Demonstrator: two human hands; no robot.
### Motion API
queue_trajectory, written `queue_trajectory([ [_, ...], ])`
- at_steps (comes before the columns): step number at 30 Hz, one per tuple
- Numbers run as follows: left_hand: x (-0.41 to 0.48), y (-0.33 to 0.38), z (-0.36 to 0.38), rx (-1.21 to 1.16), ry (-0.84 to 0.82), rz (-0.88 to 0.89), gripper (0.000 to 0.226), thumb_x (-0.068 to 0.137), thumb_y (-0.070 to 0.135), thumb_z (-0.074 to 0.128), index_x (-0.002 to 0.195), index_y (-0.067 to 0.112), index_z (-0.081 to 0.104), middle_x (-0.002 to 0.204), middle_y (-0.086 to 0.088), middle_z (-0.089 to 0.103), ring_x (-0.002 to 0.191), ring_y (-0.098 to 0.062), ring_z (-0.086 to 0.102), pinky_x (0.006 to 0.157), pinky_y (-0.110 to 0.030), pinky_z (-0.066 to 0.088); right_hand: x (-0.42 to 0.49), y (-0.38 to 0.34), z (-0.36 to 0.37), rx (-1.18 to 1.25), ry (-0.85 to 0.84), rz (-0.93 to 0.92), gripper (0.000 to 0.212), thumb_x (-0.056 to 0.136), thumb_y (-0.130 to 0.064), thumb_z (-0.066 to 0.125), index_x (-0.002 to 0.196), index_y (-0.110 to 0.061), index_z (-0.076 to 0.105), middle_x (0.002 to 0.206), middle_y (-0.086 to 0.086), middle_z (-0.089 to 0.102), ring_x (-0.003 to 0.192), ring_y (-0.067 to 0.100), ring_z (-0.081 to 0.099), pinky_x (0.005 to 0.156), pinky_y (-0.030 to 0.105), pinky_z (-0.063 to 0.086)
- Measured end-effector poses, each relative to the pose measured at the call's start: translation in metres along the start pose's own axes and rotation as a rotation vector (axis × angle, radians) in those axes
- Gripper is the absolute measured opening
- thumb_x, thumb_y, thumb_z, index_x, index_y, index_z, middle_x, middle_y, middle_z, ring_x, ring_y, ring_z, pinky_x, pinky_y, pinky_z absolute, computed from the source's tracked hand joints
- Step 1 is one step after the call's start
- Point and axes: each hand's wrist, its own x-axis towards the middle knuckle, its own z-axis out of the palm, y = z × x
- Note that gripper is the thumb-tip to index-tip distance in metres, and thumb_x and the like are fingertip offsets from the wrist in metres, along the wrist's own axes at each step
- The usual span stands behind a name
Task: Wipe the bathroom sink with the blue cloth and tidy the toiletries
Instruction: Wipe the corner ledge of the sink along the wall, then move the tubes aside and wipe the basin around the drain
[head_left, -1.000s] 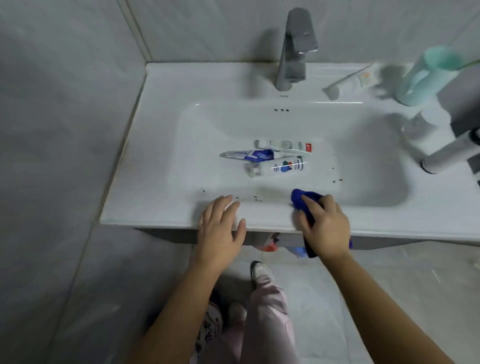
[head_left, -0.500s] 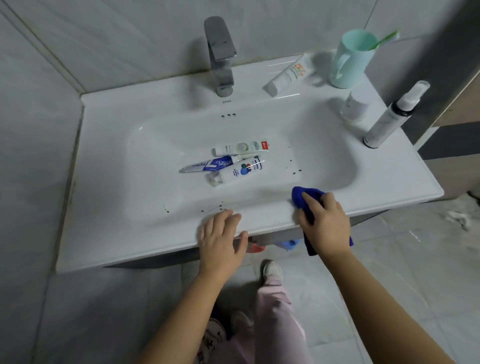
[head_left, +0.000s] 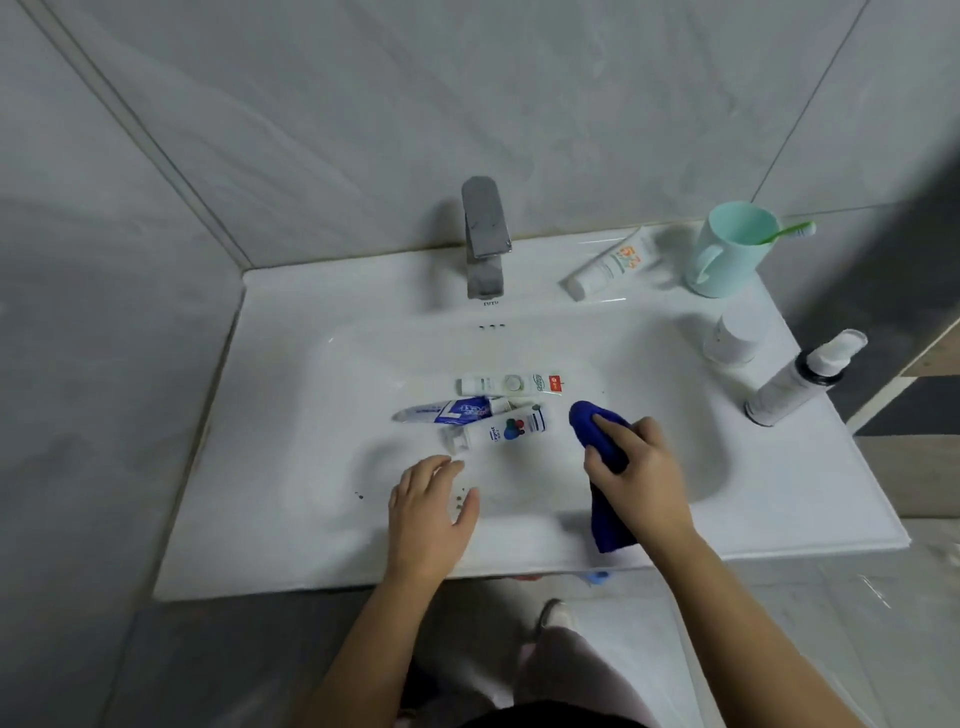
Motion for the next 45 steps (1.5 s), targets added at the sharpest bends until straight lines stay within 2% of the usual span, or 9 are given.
queue_trajectory([
  [6,0.044,-0.007,0.011,-0.004,-0.046,-0.031,0.046,0.080,0.043,0.047,0.106,0.011,0.066,0.108,-0.005,0.064,0.097,-0.026,0.059,0.085,-0.032,0.044,0.053,-0.003,0.003,0.011,-0.016,-0.030,0.037,0.082,-0.018,0.065,0.118,-0.016,0.062,0.095,0.001,0.045,0.076,0.015,0.049,0.070,0.022,0.035],
  [10,0.078,-0.020,0.031,0.003,-0.191,-0.087,0.039,0.085,0.030,0.062,0.120,0.013,0.059,0.122,-0.004,0.057,0.112,-0.023,0.051,0.093,-0.032,0.039,0.072,0.000,0.019,0.004,-0.042,-0.005,0.038,0.083,-0.019,0.064,0.120,-0.016,0.060,0.096,-0.001,0.045,0.075,0.012,0.048,0.069,0.022,0.035],
  [16,0.118,-0.046,0.068,0.023,-0.388,-0.063,0.046,0.085,0.030,0.063,0.127,0.014,0.052,0.128,-0.002,0.052,0.119,-0.021,0.046,0.099,-0.031,0.035,0.088,0.002,0.052,0.002,-0.049,0.059,0.038,0.082,-0.019,0.065,0.119,-0.015,0.061,0.095,-0.002,0.045,0.075,0.012,0.048,0.071,0.019,0.035],
  [25,0.133,-0.060,0.093,0.096,-0.514,0.115,0.054,0.082,0.029,0.066,0.131,0.018,0.048,0.127,0.000,0.052,0.119,-0.020,0.042,0.099,-0.028,0.029,0.092,-0.006,0.085,-0.029,-0.078,0.150,0.041,0.085,-0.023,0.062,0.124,-0.016,0.056,0.100,0.000,0.048,0.079,0.010,0.047,0.067,0.013,0.032],
  [29,0.136,-0.059,0.093,0.008,-0.549,0.051,0.054,0.076,0.028,0.071,0.126,0.019,0.053,0.120,0.000,0.055,0.112,-0.019,0.047,0.093,-0.028,0.036,0.089,-0.008,0.088,-0.031,-0.100,0.188,0.042,0.085,-0.023,0.061,0.126,-0.018,0.054,0.102,0.000,0.048,0.080,0.011,0.048,0.069,0.016,0.034],
  [34,0.131,-0.053,0.073,-0.325,-0.452,-0.177,0.049,0.071,0.011,0.077,0.116,0.009,0.060,0.107,-0.003,0.055,0.093,-0.016,0.056,0.079,-0.023,0.048,0.085,-0.015,0.083,-0.011,-0.099,0.206,0.041,0.086,-0.021,0.060,0.126,-0.018,0.054,0.097,-0.003,0.046,0.079,0.013,0.050,0.070,0.021,0.037],
  [37,0.127,-0.047,0.045,-0.443,-0.343,-0.268,0.045,0.071,0.006,0.076,0.113,0.010,0.061,0.099,0.003,0.054,0.086,-0.013,0.057,0.072,-0.017,0.051,0.082,-0.024,0.078,0.003,-0.112,0.166,0.040,0.086,-0.020,0.060,0.125,-0.017,0.055,0.096,-0.002,0.047,0.078,0.012,0.050,0.065,0.014,0.036],
  [40,0.116,-0.047,0.013,-0.503,-0.252,-0.255,0.043,0.071,0.007,0.077,0.110,0.012,0.060,0.105,0.003,0.056,0.092,-0.012,0.059,0.070,-0.014,0.053,0.079,-0.040,0.076,0.024,-0.156,0.104,0.041,0.086,-0.020,0.060,0.127,-0.016,0.053,0.096,-0.004,0.046,0.076,0.007,0.048,0.062,0.006,0.032],
  [45,0.094,-0.057,-0.046,-0.518,0.006,-0.285,0.043,0.069,0.007,0.078,0.101,0.022,0.053,0.101,0.011,0.056,0.095,-0.006,0.056,0.072,-0.012,0.051,0.081,-0.086,0.086,0.106,-0.241,-0.076,0.040,0.084,-0.019,0.063,0.124,-0.017,0.056,0.092,-0.004,0.047,0.075,0.002,0.048,0.066,0.006,0.034],
])
